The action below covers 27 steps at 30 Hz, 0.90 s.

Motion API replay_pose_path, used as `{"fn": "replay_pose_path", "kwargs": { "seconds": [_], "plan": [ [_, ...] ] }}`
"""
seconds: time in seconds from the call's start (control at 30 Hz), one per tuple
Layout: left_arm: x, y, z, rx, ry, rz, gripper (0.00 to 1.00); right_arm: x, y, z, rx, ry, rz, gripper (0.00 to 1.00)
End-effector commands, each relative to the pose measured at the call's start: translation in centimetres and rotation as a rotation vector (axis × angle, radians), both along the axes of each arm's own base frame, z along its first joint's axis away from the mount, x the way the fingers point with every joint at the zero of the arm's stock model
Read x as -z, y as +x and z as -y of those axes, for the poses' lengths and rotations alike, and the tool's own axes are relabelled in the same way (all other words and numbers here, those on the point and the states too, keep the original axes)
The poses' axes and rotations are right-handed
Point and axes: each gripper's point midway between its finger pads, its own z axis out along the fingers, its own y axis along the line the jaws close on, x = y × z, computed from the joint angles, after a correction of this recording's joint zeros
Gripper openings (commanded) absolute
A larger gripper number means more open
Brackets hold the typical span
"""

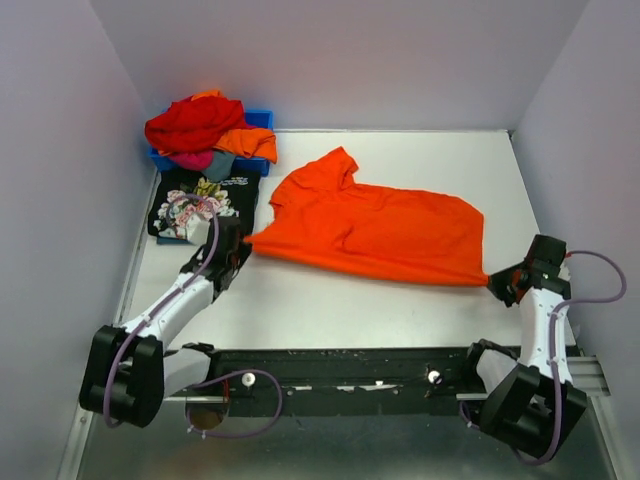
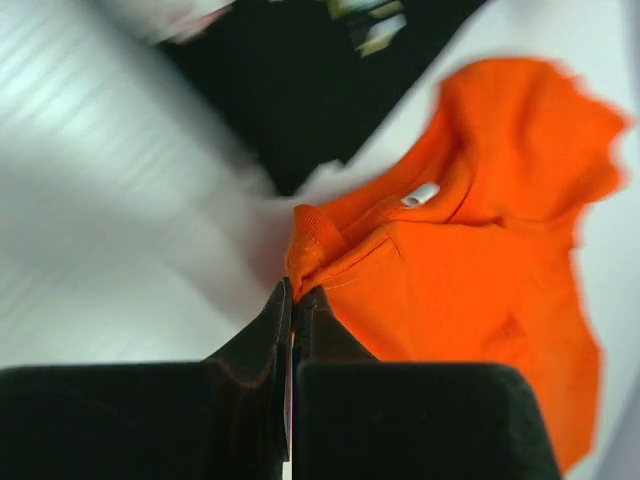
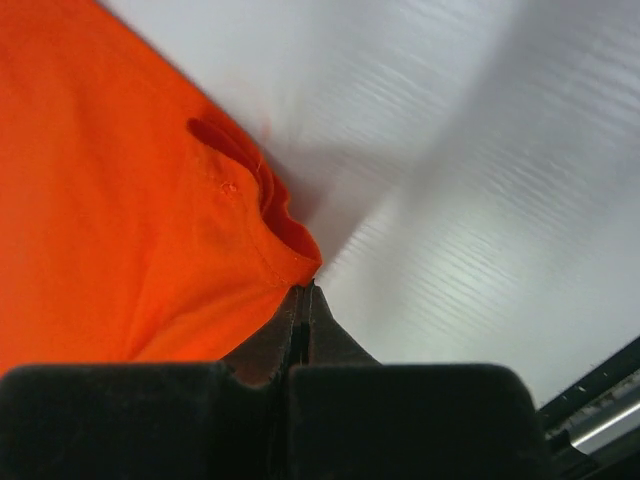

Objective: Fold and stack the t-shirts
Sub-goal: Fold the flattened tshirt in 1/3 of the way

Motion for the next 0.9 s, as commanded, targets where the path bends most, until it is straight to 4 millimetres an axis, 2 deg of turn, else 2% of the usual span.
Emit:
{"fn": "replay_pose_path", "kwargs": {
  "seconds": [0.0,0.13,0.37,0.43,0.47,0.5,0.53,0.57,0.6,0.63,0.77,0.87],
  "plan": [
    [5.1,-5.5,-3.2,-0.054,0.078,-0.123,0.00,2.2,-2.6,-1.4,-0.037,0.028,-0.064,0.01],
    [6.8,-8.5,-4.0,-0.060,0.080,-0.141,0.00,1.8,-2.9,-2.0,-0.028,0.043,-0.034,0.01],
    [7.9,-10.4,-4.0,-0.046,0.051,-0.143,0.01,1.7,-3.3,-2.6,-0.032,0.064,-0.029,0.01],
    [8.3,-10.6,-3.8,-0.028,0.052,-0.159,0.11,1.8,-3.5,-3.1,-0.045,0.083,-0.031,0.03],
    [8.5,-10.8,-3.7,-0.021,0.054,-0.169,0.18,1.8,-3.7,-3.3,-0.041,0.092,-0.032,0.13],
    [8.8,-11.0,-3.7,-0.017,0.054,-0.181,0.30,1.6,-3.8,-3.3,-0.029,0.094,-0.028,0.29],
    [8.8,-11.0,-3.6,-0.014,0.056,-0.184,0.49,1.2,-3.9,-3.2,-0.017,0.082,-0.014,0.42],
    [8.8,-11.0,-3.7,-0.009,0.062,-0.184,0.61,0.9,-3.9,-2.9,-0.002,0.064,0.002,0.48],
    [8.4,-10.9,-3.7,-0.003,0.070,-0.176,0.68,0.3,-3.8,-2.5,0.012,0.038,0.028,0.52],
    [6.1,-9.9,-3.9,0.024,0.119,-0.120,0.74,-1.7,-2.7,-2.2,-0.025,-0.018,0.123,0.53],
    [0.8,-7.4,-3.4,0.123,0.230,-0.002,0.76,-5.2,0.2,-2.5,-0.169,-0.072,0.277,0.47],
    [-2.7,-4.9,-2.0,0.228,0.288,0.083,0.77,-7.2,2.7,-3.3,-0.293,-0.074,0.385,0.44]
  ]
}}
